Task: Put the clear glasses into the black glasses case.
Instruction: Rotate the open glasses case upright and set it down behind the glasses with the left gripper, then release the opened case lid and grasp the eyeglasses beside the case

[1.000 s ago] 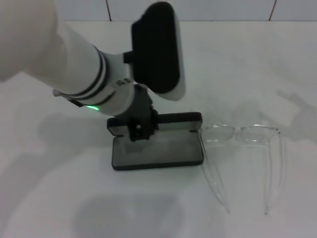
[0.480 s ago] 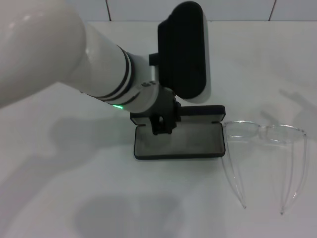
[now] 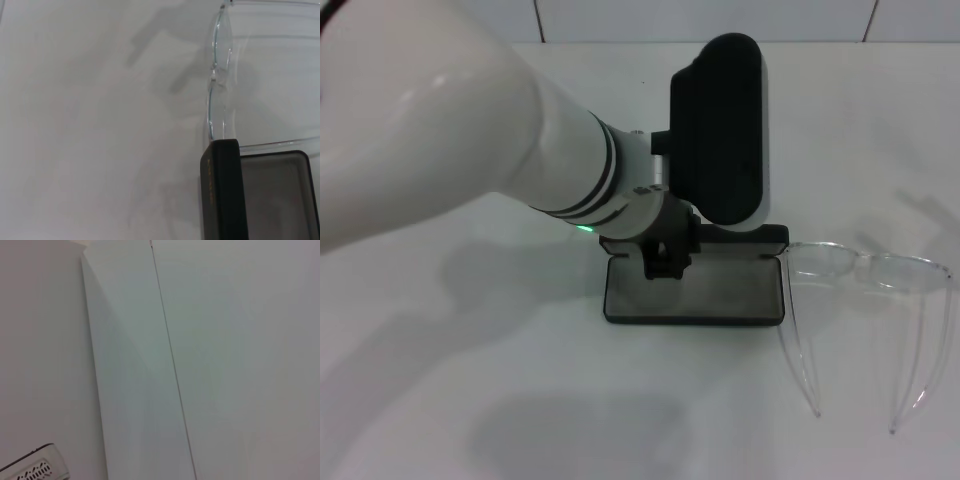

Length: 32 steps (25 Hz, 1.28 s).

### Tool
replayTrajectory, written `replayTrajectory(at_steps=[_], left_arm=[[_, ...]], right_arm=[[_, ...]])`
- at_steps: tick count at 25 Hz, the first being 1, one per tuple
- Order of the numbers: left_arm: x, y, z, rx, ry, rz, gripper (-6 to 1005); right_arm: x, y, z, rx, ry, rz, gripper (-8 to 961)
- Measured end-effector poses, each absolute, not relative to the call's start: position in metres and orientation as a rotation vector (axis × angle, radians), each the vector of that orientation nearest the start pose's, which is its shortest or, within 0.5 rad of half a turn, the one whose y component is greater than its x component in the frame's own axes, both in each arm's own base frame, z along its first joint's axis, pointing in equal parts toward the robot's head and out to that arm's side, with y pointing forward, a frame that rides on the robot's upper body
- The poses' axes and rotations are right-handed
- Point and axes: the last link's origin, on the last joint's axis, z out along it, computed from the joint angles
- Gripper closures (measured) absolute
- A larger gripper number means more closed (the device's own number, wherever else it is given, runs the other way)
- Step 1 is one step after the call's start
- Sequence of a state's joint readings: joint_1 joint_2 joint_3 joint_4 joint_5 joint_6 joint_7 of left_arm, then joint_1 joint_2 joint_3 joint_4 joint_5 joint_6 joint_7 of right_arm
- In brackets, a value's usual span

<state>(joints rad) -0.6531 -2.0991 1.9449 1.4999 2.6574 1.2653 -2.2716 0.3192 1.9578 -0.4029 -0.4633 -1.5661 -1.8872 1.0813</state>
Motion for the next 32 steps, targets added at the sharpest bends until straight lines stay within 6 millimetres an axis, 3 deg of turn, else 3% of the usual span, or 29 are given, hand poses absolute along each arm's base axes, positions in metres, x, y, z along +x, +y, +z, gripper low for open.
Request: replayTrajectory(at_steps=[23, 24, 26, 32], left_arm=[[-0.085, 0.320, -0.089, -2.714, 0.373, 0.601, 681], [-0.083, 0.319, -0.087, -2.720, 0.368, 0.589, 611], [-0.075, 0.315, -0.082, -2.745, 0.348, 0.530, 470], [-0.036, 0.303, -0.040, -2.781, 0.263, 0.148, 472]], right_arm=[[0.315, 0.261, 0.102, -2.132, 0.377, 1.249, 85], [0.315, 0.261, 0.102, -2.131, 0.379, 1.246, 85], [0.317, 0.263, 0.102, -2.135, 0.391, 1.222, 85], [0.316, 0.283, 0.102, -2.310, 0.469, 1.070, 85]])
